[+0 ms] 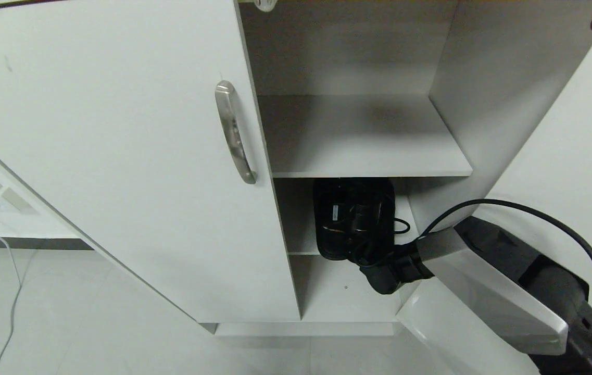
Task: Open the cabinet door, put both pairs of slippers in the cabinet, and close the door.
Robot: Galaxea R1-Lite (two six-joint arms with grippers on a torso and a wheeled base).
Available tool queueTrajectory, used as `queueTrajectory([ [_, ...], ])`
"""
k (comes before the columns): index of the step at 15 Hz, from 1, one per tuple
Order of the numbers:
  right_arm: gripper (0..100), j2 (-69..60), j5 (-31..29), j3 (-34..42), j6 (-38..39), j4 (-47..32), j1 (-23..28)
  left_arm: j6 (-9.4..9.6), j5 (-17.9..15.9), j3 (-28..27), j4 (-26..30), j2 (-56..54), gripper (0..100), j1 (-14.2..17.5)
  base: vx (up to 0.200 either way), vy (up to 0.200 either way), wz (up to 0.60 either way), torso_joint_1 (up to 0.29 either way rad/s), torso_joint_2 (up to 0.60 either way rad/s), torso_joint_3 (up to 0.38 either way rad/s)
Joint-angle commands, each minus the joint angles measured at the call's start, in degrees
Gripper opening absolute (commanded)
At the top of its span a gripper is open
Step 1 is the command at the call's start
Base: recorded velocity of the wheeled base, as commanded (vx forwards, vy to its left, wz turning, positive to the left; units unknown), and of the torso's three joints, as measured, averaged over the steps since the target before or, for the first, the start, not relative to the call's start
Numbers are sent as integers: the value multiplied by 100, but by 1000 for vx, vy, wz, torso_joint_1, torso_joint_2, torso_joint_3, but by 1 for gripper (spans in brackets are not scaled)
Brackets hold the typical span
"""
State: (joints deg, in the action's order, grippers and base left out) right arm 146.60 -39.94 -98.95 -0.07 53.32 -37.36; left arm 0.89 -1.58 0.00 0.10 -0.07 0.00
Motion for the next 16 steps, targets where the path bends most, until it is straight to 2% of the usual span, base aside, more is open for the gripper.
queueTrajectory([
  [1, 0, 307, 100, -458, -1, -147, 150, -1, 0, 0, -1, 7, 0, 0, 0, 0, 0, 0, 0, 0],
  [8, 0, 316, 214, -652, -45, -366, 186, -1, 0, 0, -1, 7, 0, 9, 0, 0, 0, 0, 0, 0],
  [16, 0, 9, 162, -160, -1, -322, 45, -1, 0, 0, -1, 7, 0, 9, 0, 0, 0, 0, 0, 0],
])
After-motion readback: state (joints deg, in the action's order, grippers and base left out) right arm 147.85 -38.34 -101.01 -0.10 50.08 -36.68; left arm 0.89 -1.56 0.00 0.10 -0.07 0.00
